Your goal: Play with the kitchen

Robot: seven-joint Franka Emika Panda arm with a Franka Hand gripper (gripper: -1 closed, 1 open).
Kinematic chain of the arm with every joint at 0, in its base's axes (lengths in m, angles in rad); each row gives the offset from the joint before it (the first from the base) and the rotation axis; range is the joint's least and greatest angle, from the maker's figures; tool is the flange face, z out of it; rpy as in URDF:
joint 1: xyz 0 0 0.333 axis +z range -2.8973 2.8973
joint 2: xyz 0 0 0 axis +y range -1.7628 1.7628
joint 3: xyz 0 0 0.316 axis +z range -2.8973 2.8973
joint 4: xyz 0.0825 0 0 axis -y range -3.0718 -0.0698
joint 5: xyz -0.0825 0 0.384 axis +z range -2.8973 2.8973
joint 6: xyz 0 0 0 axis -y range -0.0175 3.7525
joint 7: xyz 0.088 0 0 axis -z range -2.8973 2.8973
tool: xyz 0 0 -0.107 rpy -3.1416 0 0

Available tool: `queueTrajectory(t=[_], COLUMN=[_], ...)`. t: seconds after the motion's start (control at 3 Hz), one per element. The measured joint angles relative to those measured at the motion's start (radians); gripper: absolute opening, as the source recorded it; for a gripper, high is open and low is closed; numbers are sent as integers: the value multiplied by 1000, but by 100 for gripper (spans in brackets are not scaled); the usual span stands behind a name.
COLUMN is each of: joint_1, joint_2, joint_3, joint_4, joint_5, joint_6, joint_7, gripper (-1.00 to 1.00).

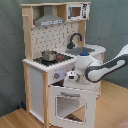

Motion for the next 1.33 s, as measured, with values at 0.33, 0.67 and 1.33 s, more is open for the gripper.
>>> queueTrajectory(t=[0.33,0.67,1.33], joint_1=[1,10,91], joint_2=[0,-2,-4], joint_3=[-3,-17,-117], joint_4=[0,0,0], joint_5=[0,-5,-145], joint_6=[1,7,3], joint_7=[1,20,128], gripper=[100,100,100])
